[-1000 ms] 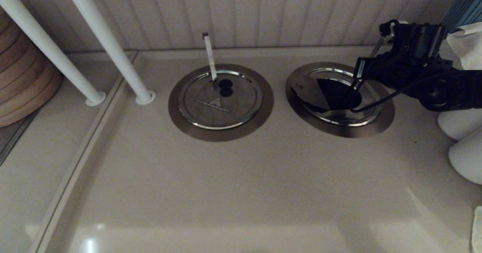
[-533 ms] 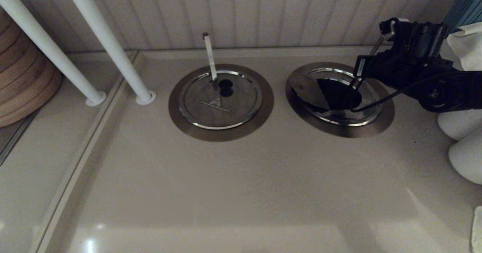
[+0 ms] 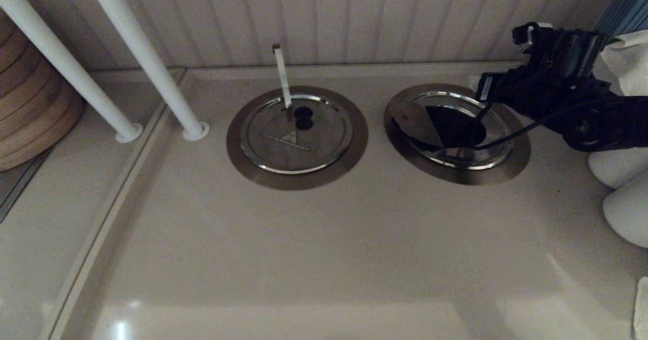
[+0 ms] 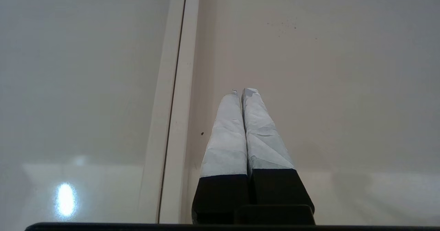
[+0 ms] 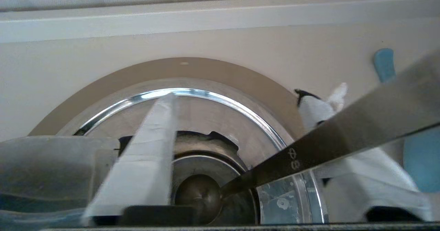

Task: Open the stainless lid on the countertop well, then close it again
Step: Stir with a spoon

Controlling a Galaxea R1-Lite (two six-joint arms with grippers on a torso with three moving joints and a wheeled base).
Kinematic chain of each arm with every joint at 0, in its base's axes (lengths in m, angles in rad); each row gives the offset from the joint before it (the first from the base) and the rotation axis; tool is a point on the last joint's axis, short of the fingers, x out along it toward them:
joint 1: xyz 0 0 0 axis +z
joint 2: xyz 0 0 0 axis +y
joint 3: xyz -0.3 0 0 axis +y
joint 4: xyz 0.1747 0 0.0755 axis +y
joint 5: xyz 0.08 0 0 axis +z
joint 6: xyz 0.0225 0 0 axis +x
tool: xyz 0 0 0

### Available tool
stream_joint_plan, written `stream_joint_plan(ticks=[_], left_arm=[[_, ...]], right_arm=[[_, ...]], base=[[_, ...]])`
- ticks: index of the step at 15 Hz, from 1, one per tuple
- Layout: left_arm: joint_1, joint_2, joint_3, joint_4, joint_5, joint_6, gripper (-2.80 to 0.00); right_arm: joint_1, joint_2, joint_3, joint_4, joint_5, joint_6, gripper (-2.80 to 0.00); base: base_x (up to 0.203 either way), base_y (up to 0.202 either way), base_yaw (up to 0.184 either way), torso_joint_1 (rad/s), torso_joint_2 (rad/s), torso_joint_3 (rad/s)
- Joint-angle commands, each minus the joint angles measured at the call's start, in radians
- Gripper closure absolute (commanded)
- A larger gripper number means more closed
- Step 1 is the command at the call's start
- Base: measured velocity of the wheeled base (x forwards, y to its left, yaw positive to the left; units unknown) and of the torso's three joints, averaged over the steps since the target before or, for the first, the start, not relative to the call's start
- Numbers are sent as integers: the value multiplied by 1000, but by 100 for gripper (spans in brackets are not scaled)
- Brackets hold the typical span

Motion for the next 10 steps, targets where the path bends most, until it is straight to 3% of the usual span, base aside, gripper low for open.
stream_joint_plan(ticks=[1, 3, 10], left_arm=[[1, 0, 0, 0, 0, -1, 0], [1, 0, 0, 0, 0, -1, 0], [0, 0, 0, 0, 0, -1, 0]], right_arm=[[4, -8, 4, -4, 0, 5, -280], [8, -6, 4, -20, 5, 37, -280], [16, 3, 30, -39, -2, 35, -280]], base=[[0, 0, 0, 0, 0, 0], [0, 0, 0, 0, 0, 0], [0, 0, 0, 0, 0, 0]])
